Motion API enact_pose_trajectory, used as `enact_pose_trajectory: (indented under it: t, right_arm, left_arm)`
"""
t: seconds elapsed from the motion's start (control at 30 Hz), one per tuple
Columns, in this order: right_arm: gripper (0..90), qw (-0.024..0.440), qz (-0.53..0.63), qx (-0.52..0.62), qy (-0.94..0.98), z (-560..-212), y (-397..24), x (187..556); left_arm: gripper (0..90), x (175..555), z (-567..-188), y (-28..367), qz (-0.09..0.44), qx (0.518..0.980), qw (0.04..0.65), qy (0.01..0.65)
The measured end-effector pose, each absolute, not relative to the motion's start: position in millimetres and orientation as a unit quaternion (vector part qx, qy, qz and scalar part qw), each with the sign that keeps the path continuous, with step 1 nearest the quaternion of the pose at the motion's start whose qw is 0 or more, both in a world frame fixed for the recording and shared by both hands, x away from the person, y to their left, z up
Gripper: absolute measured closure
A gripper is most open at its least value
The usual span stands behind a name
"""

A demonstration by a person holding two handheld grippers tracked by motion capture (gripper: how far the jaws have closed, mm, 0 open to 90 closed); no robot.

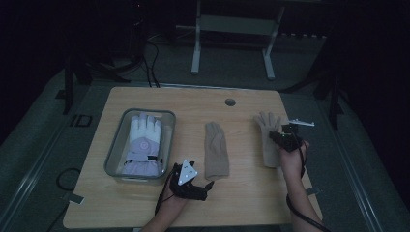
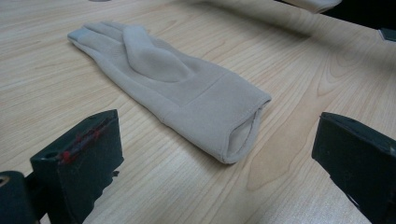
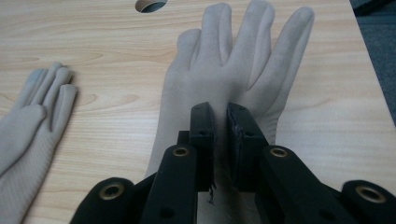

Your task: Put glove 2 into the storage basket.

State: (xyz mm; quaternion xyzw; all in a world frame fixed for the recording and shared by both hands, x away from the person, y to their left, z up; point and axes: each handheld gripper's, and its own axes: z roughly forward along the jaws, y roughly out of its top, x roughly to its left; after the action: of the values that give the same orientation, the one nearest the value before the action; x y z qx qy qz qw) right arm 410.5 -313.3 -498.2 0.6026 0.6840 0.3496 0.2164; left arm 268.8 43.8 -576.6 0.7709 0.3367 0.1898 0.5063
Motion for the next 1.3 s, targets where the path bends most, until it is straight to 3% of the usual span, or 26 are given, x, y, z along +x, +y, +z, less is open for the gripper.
enact_pose_trajectory:
  t: [0.23, 0.67, 0.97, 1.13, 1.3]
  right_arm:
    - [81.2, 0.205, 0.36, 0.628, 0.659, -505, -313, 398]
    - [78.0, 0.195, 0.324, 0.632, 0.677, -548, -304, 398]
    - [57.3, 0.185, 0.344, 0.604, 0.695, -533, -315, 399]
    - [51.5, 0.157, 0.366, 0.526, 0.752, -528, -324, 409]
    - [48.2, 0.17, 0.347, 0.446, 0.807, -528, -326, 413]
  left_arm:
    - [1.9, 269, -577, 44, 0.189, 0.771, 0.506, 0.337]
    - [1.8, 269, -577, 43, 0.189, 0.773, 0.505, 0.334]
    - [1.9, 269, -577, 44, 0.185, 0.772, 0.508, 0.334]
    - [1.9, 269, -577, 45, 0.184, 0.772, 0.509, 0.334]
    - [1.9, 270, -577, 45, 0.183, 0.772, 0.509, 0.334]
